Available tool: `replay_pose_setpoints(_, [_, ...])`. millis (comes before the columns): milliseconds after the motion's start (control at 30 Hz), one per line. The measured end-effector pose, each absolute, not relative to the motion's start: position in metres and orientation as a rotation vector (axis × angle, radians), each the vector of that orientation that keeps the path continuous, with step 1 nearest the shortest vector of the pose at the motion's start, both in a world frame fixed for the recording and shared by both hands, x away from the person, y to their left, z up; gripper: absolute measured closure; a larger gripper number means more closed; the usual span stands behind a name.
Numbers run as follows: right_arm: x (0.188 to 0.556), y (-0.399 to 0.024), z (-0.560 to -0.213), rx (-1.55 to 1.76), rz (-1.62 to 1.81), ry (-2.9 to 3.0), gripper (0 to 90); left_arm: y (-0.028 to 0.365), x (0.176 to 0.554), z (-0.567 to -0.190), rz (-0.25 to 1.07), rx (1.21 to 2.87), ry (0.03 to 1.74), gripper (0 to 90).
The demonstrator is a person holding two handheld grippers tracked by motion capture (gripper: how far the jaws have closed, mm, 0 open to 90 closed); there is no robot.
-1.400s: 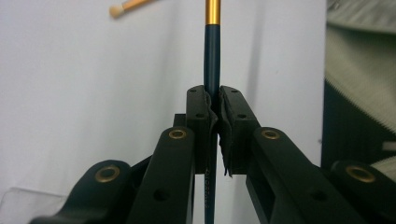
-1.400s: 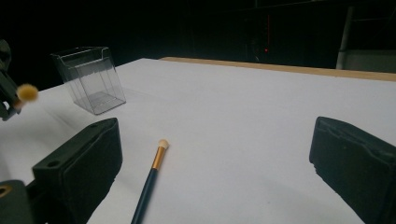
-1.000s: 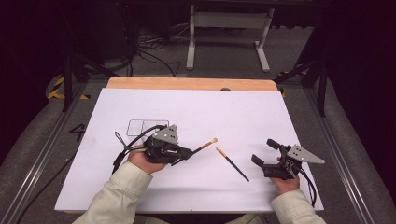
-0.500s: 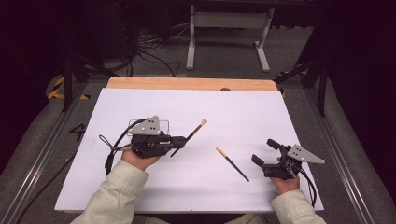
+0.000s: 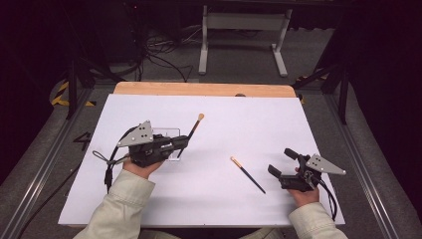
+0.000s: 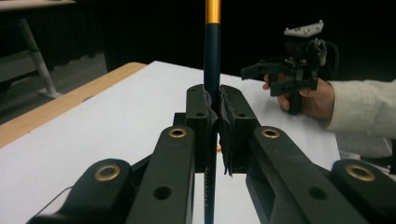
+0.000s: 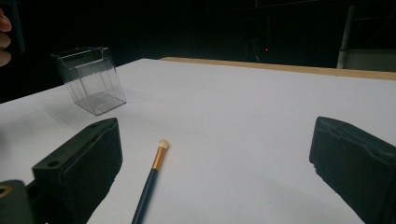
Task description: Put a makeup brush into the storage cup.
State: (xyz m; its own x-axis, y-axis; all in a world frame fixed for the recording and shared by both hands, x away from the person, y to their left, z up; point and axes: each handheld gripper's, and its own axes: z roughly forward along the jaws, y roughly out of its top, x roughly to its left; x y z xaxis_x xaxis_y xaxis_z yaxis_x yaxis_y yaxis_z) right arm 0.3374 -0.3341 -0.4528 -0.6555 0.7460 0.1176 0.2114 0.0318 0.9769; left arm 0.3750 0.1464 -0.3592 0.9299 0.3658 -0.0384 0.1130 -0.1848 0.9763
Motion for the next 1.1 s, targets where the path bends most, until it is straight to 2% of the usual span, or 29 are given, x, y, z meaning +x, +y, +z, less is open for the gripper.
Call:
replay_pose_setpoints(467, [0.337,-0.334,-0.453,0.965,1.662,1.886,2.8,0.166,0.383,-0.368,0.294,1.657,0.412,82.9])
replay_pose_setpoints(1100, [0.337,-0.334,-0.453,0.965,1.663,1.887,2.7,0.193,0.392,-0.372,0.374,1.630,0.466,82.9])
